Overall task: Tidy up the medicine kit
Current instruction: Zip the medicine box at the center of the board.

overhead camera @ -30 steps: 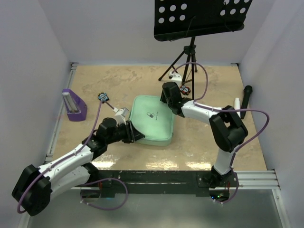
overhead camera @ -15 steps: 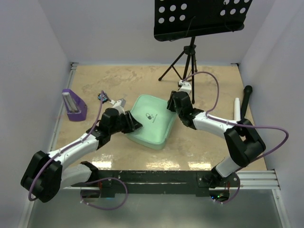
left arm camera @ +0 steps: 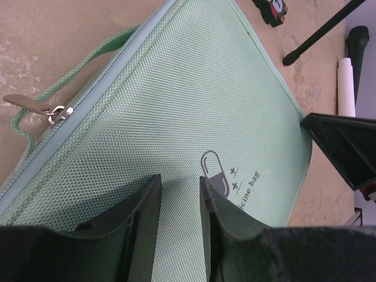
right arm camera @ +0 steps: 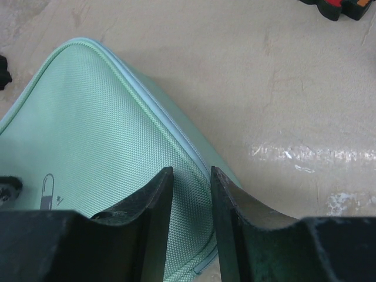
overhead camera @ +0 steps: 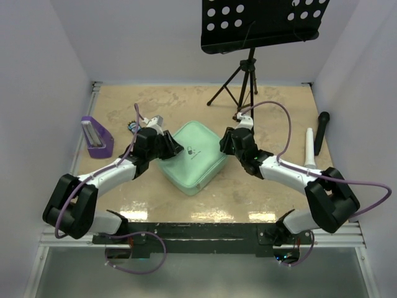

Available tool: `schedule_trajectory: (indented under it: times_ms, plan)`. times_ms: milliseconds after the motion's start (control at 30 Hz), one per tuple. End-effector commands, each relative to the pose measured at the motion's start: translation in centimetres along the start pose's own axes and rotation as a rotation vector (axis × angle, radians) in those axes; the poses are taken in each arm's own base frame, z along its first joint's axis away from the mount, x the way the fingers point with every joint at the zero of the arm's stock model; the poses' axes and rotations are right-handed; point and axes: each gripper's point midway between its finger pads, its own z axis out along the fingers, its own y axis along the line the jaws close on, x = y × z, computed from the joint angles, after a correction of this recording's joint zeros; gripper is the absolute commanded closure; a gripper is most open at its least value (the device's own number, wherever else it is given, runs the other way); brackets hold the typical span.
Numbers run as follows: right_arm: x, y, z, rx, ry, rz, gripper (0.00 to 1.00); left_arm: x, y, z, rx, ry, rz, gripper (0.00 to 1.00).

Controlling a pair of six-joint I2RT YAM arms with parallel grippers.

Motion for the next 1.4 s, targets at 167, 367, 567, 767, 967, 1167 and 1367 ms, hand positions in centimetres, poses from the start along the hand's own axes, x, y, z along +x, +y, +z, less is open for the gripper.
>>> schedule_trajectory:
  times_ms: [167,367,567,767,967,1167,1367]
  plan:
    - [4.1,1.5,-3.6,-0.105,0.159,-0.003,0.63,-0.4,2.5,3.4,-0.095,0.038,0.062,0.62]
    - [1.8,1.3,-4.9,-0.079,0.093,0.009,0.62,-6.6,-0.2,0.9,-0.073,-0.155,0.07,0.62]
    - [-3.1,2.3,-7.4,-0.125,-0.055,0.003,0.6,-10.5,-1.7,-7.3,-0.13,-0.346,0.069,0.6]
    - [-3.3,6.8,-8.3,-0.392,-0.071,-0.099,0.64,-4.4,2.6,-10.4,-0.184,-0.295,-0.023,0.6]
    - [-4.1,8.3,-6.5,-0.397,-0.072,-0.104,0.65,0.1,7.0,-11.7,-0.215,-0.355,-0.217,0.5]
    - [-3.2,10.1,-4.3,-0.442,-0.02,-0.115,0.65,2.4,9.9,-10.6,-0.347,-0.283,-0.282,0.57]
    - [-0.3,9.4,-2.3,-0.418,0.059,-0.112,0.66,4.9,10.6,-7.4,-0.359,-0.129,-0.223,0.59]
